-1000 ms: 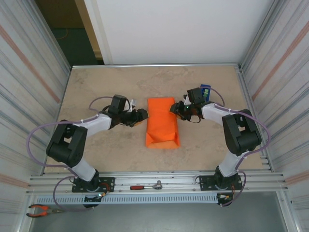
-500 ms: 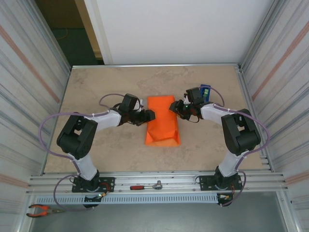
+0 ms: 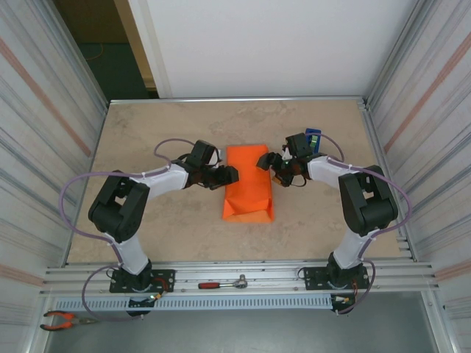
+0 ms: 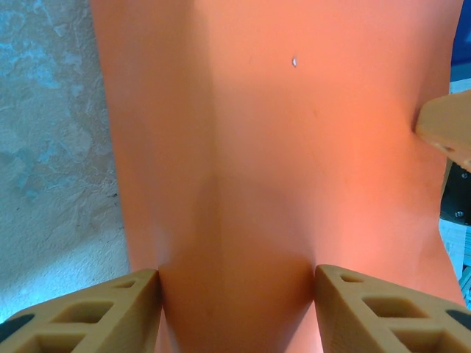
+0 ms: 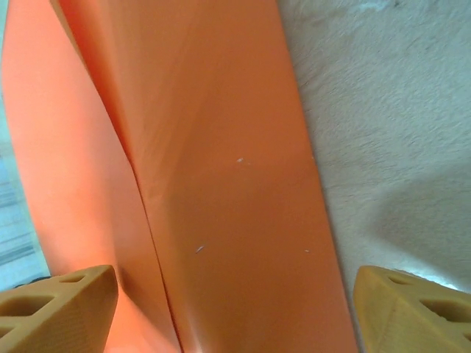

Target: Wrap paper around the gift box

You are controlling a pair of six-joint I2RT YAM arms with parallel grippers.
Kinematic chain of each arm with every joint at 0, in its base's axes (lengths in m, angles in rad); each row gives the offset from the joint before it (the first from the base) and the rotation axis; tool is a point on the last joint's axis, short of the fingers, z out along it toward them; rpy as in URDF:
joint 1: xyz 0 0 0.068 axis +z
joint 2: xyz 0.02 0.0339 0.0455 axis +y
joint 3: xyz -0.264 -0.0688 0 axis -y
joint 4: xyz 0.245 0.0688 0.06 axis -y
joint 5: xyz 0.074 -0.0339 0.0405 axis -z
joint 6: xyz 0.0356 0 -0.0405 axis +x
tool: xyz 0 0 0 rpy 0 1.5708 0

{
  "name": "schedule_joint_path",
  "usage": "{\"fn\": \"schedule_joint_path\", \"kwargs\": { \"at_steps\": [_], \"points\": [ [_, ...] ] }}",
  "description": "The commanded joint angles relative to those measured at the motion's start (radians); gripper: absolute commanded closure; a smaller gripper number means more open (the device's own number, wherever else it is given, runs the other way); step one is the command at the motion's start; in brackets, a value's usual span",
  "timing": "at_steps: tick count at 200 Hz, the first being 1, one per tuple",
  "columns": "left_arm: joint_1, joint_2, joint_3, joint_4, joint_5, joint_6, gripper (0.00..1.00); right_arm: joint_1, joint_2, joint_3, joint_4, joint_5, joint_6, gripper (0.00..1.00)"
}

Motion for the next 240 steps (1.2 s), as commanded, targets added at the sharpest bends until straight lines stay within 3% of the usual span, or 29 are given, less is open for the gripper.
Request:
{"fn": "schedule_joint_path", "kwargs": {
  "at_steps": [1,37,72,121,174,240],
  "points": [
    [-0.012,0.057,-0.013,-0.120,-0.069,0.024,0.45,-0.034,-0.056,0.041,-0.057,-0.015,-0.050,0.17],
    [-0.013,0.061,-0.016,-0.133,-0.083,0.032,0.46,-0.165,-0.117,0.080,-0.103,-0.050,-0.097,0.18],
    [-0.012,0.062,-0.013,-0.143,-0.090,0.039,0.46,-0.359,-0.108,0.151,-0.159,-0.106,-0.143,0.22],
    [-0.013,0.061,-0.011,-0.145,-0.093,0.039,0.46,-0.575,-0.007,0.145,-0.043,-0.244,-0.077,0.38],
    [-0.012,0.060,-0.013,-0.150,-0.092,0.043,0.46,-0.574,0.087,0.158,0.025,-0.316,-0.063,0.56],
    [-0.011,0.062,-0.012,-0.150,-0.093,0.043,0.46,-0.533,0.109,0.124,0.019,-0.279,-0.091,0.56]
  ]
}}
